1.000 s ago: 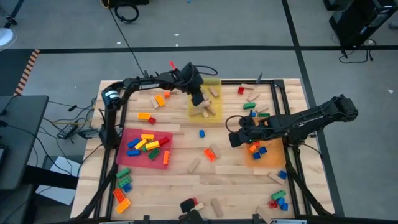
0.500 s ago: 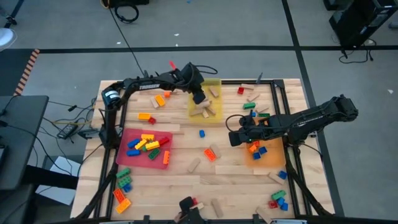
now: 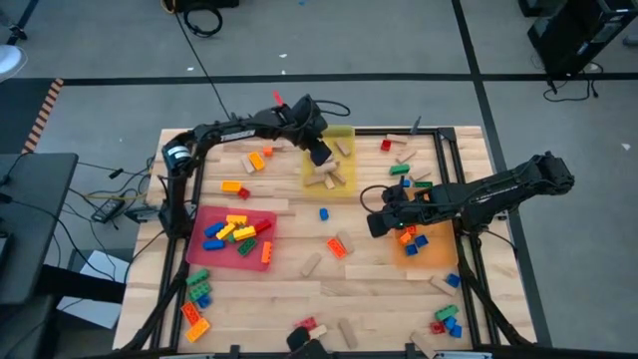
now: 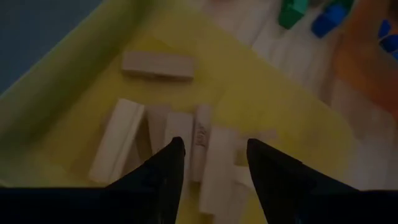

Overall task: Sort blocks by size
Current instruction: Put the wooden block into the yellow bin, then put the 1 stud blue game piece into the orange bin

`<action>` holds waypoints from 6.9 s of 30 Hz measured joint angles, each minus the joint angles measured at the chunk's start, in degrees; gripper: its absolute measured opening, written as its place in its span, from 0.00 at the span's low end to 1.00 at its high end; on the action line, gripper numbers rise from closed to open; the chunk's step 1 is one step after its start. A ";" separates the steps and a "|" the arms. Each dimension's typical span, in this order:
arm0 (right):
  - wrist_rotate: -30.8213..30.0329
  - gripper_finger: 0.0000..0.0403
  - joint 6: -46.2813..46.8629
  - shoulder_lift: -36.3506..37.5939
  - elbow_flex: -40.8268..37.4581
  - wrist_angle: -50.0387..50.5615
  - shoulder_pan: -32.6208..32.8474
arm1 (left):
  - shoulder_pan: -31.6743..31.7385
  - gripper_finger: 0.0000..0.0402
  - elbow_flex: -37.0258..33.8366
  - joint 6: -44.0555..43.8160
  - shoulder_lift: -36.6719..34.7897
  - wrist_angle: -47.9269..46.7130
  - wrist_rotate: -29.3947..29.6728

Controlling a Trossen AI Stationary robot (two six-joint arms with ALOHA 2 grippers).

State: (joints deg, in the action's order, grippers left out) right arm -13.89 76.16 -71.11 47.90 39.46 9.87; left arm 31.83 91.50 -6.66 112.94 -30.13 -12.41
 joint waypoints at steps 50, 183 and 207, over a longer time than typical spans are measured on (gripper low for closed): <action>-0.96 0.70 -12.06 -12.32 41.15 44.53 6.54 | -37.59 0.46 -66.54 -26.67 -74.83 11.95 25.94; 6.24 0.18 -47.01 -39.09 40.00 -0.31 -32.13 | -37.53 0.46 -66.68 -18.94 -74.72 14.20 19.97; 5.45 0.56 -43.34 -32.99 39.92 18.20 -36.96 | -37.53 0.46 -66.68 -19.05 -74.72 13.94 20.00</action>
State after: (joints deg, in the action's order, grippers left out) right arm -8.44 32.82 -104.11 87.82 57.66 -27.09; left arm -5.69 24.82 -25.71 38.22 -16.19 7.60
